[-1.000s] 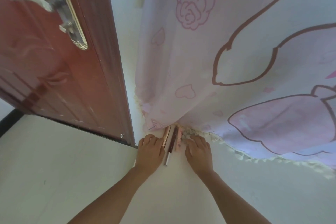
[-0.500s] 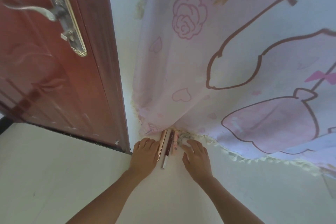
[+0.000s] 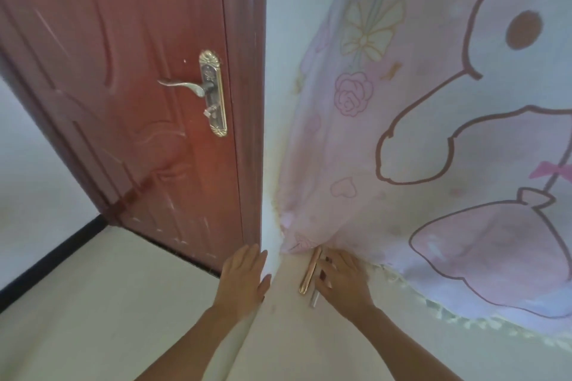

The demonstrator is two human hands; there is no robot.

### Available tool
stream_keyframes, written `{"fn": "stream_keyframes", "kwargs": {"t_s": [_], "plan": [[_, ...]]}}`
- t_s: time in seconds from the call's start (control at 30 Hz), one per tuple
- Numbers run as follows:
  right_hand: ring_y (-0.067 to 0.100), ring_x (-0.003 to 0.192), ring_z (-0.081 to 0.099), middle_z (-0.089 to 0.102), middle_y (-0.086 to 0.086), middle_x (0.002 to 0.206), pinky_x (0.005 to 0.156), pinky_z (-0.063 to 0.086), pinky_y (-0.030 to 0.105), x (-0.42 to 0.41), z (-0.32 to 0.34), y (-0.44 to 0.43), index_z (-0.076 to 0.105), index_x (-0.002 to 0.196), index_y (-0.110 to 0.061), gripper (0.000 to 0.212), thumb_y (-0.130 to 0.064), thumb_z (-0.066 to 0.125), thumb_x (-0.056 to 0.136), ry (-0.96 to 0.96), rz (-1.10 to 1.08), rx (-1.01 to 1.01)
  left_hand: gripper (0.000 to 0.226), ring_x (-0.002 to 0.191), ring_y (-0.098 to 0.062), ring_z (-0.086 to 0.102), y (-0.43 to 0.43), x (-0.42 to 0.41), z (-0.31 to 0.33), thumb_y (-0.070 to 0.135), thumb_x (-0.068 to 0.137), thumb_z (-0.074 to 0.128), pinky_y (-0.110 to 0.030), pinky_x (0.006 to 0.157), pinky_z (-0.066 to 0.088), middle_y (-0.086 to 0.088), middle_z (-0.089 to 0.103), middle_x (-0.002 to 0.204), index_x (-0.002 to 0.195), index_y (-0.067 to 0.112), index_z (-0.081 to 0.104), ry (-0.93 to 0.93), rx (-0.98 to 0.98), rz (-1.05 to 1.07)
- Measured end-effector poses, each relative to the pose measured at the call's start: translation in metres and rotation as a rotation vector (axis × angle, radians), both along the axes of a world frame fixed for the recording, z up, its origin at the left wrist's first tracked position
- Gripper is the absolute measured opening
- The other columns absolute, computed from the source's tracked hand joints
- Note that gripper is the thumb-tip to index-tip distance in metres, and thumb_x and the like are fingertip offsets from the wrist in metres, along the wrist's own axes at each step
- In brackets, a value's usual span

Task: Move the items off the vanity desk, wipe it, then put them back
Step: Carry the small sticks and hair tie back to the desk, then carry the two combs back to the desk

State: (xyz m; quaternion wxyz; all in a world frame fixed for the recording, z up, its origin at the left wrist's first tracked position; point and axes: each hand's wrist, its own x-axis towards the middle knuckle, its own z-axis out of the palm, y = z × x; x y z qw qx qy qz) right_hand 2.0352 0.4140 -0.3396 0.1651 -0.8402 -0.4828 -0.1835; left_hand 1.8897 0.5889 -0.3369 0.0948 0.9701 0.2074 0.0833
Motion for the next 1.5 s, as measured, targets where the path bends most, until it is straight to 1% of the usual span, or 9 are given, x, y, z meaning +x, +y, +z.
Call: {"fn": "stream_keyframes", "kwargs": {"t_s": [0.23, 0.43, 0.6, 0.73, 0.83, 0.97, 1.17, 1.33, 1.5], "plan": [[0.015, 0.097, 0.045, 0.069, -0.003, 0.09, 0.079, 0.038, 0.027, -0.057, 0.013, 0.041, 0.072, 0.081, -0.025, 0.041, -0.052, 0.043, 0.071, -0.062, 0.332, -0.051, 0.069, 0.106, -0.02, 0.042, -0.011, -0.103, 0.033, 0.048, 0.095, 0.003, -0.039, 0.073, 0.054, -0.004, 0.068, 0.106, 0.106, 0.016, 0.063, 0.005, 0.052, 0.378], [0.014, 0.095, 0.046, 0.066, -0.005, 0.087, 0.072, 0.046, 0.024, -0.16, 0.061, 0.113, 0.07, 0.076, -0.025, 0.04, -0.051, 0.042, 0.07, -0.138, 0.705, 0.025, 0.068, 0.096, -0.027, 0.066, -0.011, -0.24, 0.082, 0.05, 0.095, 0.005, -0.04, 0.073, 0.054, -0.005, 0.069, 0.104, 0.105, 0.017, 0.064, 0.005, 0.06, 0.735], [0.015, 0.091, 0.049, 0.068, -0.003, 0.088, 0.07, 0.049, 0.023, -0.27, 0.106, 0.154, 0.072, 0.077, -0.023, 0.044, -0.052, 0.04, 0.072, -0.194, 0.948, 0.111, 0.067, 0.123, -0.033, 0.046, -0.03, -0.351, 0.115, 0.052, 0.083, 0.019, -0.049, 0.099, 0.038, -0.01, 0.056, 0.128, 0.125, 0.012, 0.054, -0.119, 0.087, 1.0], [0.019, 0.095, 0.045, 0.07, 0.003, 0.09, 0.071, 0.049, 0.024, -0.376, 0.119, 0.163, 0.073, 0.078, -0.02, 0.045, -0.051, 0.042, 0.073, -0.215, 1.147, 0.11, 0.052, 0.106, -0.029, 0.058, -0.066, -0.458, 0.131, 0.044, 0.081, 0.032, -0.045, 0.079, 0.052, -0.006, 0.067, 0.106, 0.107, 0.013, 0.064, -0.076, 0.139, 1.198], [0.019, 0.093, 0.044, 0.068, 0.004, 0.089, 0.067, 0.052, 0.031, -0.463, 0.125, 0.153, 0.072, 0.081, -0.018, 0.036, -0.05, 0.063, 0.068, -0.192, 1.277, 0.101, 0.052, 0.106, -0.03, 0.059, -0.103, -0.543, 0.136, 0.045, 0.08, 0.033, -0.046, 0.08, 0.051, -0.006, 0.067, 0.107, 0.107, 0.013, 0.064, -0.045, 0.143, 1.297], [0.022, 0.089, 0.062, 0.066, 0.005, 0.093, 0.067, 0.054, 0.036, -0.57, 0.142, 0.137, 0.069, 0.09, -0.019, 0.044, -0.051, 0.072, 0.061, -0.159, 1.313, 0.028, 0.055, 0.133, -0.026, 0.031, -0.149, -0.655, 0.146, 0.047, 0.089, 0.029, -0.043, 0.107, 0.026, -0.003, 0.044, 0.138, 0.131, 0.015, 0.046, -0.113, 0.182, 1.413], [0.023, 0.094, 0.066, 0.067, 0.007, 0.101, 0.068, 0.055, 0.036, -0.678, 0.173, 0.127, 0.069, 0.096, -0.018, 0.047, -0.054, 0.053, 0.071, -0.174, 1.332, -0.026, 0.069, 0.135, -0.022, 0.025, -0.192, -0.77, 0.169, 0.057, 0.082, 0.017, -0.039, 0.11, 0.022, 0.0, 0.041, 0.14, 0.133, 0.019, 0.042, -0.167, 0.219, 1.542], [0.025, 0.097, 0.065, 0.067, 0.007, 0.104, 0.069, 0.055, 0.038, -0.738, 0.194, 0.139, 0.068, 0.099, -0.019, 0.05, -0.054, 0.042, 0.075, -0.194, 1.367, -0.037, 0.071, 0.119, -0.032, 0.047, -0.197, -0.831, 0.179, 0.053, 0.078, 0.02, -0.048, 0.096, 0.038, -0.009, 0.059, 0.121, 0.117, 0.01, 0.06, -0.225, 0.295, 1.572], [0.029, 0.11, 0.058, 0.06, 0.012, 0.118, 0.083, 0.05, 0.042, -0.781, 0.209, 0.171, 0.065, 0.111, -0.014, 0.047, -0.047, 0.055, 0.078, -0.182, 1.401, -0.039, 0.05, 0.136, -0.019, 0.022, -0.171, -0.866, 0.188, 0.045, 0.094, 0.033, -0.036, 0.109, 0.019, 0.002, 0.035, 0.143, 0.136, 0.02, 0.037, -0.189, 0.258, 1.619]]}}
